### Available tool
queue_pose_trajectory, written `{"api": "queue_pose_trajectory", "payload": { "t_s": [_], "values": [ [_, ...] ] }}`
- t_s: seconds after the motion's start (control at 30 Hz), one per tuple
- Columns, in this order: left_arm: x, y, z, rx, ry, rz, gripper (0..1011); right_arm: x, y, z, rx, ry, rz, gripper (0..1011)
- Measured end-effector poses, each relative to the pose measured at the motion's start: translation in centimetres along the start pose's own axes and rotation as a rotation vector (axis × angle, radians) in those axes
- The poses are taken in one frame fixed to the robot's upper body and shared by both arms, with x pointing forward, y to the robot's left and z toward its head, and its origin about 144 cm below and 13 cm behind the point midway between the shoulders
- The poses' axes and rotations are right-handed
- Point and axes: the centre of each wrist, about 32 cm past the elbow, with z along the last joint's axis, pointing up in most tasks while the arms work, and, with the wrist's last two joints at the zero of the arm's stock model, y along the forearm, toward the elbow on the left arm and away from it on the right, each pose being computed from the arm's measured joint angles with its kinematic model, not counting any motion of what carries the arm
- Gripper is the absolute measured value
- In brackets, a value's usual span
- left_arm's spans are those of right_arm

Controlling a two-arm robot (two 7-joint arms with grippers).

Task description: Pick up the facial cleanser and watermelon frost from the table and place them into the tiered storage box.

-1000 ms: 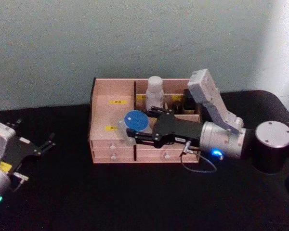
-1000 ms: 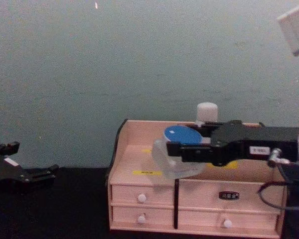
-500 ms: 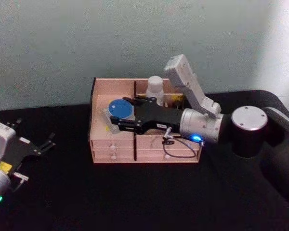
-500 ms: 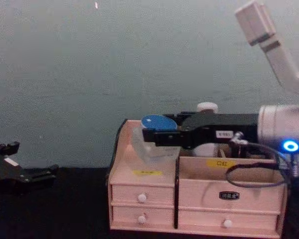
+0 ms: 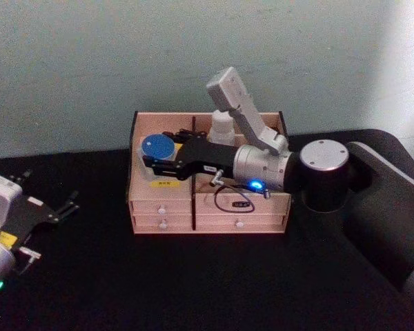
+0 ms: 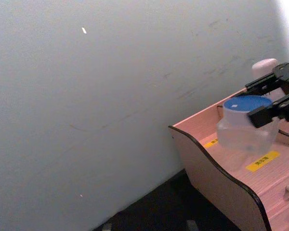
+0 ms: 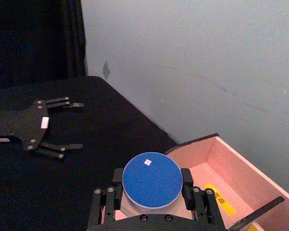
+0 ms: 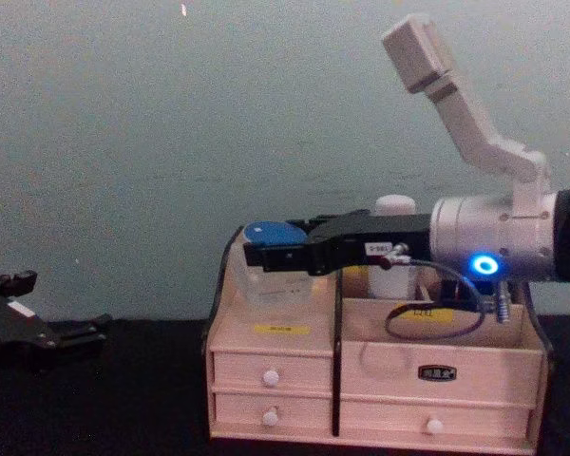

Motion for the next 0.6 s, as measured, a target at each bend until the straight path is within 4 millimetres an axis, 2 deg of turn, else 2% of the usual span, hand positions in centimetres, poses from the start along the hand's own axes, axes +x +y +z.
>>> {"api": "queue_pose_trajectory", "payload": {
  "t_s": [0.2,0.6],
  "values": [
    [0.0,0.0,0.0,0.000,0.000,0.000,1001,0.1,1.0,-0.2,-0.025,0.019,-0.020,707],
    [0.0,0.0,0.0,0.000,0.000,0.000,1001,0.8,1.7,-0.7,-0.049,0.055,-0.064,708]
  ]
}}
